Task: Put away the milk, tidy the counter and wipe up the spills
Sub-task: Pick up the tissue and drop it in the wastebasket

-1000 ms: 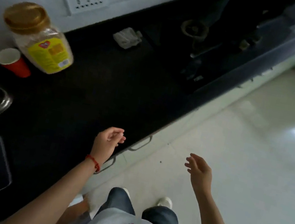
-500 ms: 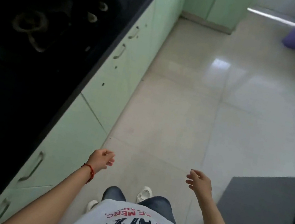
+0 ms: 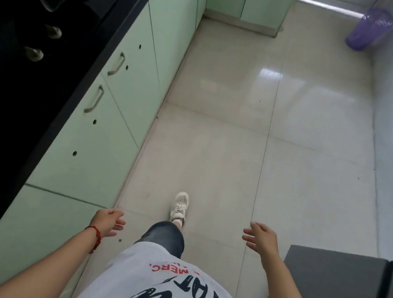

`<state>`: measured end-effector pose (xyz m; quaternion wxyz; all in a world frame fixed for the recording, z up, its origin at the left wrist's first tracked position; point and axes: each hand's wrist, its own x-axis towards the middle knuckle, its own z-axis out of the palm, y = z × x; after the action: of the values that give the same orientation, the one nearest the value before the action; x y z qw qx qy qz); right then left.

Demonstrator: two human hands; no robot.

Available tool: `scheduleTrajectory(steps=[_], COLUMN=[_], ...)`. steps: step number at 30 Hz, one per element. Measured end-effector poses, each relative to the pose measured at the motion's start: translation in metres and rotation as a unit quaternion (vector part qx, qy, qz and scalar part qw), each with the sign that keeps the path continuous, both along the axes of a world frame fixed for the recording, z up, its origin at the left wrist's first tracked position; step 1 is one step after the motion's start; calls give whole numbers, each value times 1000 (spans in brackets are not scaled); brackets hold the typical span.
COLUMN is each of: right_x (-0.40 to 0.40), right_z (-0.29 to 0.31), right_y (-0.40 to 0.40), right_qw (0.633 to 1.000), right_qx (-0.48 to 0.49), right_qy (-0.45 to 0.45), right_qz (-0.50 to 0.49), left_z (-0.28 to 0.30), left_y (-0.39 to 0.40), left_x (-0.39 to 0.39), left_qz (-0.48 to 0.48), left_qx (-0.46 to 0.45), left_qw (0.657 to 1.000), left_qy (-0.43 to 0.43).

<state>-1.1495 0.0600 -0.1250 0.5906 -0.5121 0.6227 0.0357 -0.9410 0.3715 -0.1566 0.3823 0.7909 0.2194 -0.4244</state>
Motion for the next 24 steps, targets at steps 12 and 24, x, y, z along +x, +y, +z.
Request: scheduleTrajectory(steps=[12, 24], right_x=[159, 264], right_z=[11, -12], right_y=[-163, -374], right_qw=[998, 997], right_qx=[-11, 21], right_qy=[5, 40], right_qz=[-61, -61], left_z=[30, 51], left_y=[-226, -481], left_x=[199, 360], left_qz=[-78, -52], left_qx=[-39, -85], left_qw=[996, 995], left_qy=[9, -27])
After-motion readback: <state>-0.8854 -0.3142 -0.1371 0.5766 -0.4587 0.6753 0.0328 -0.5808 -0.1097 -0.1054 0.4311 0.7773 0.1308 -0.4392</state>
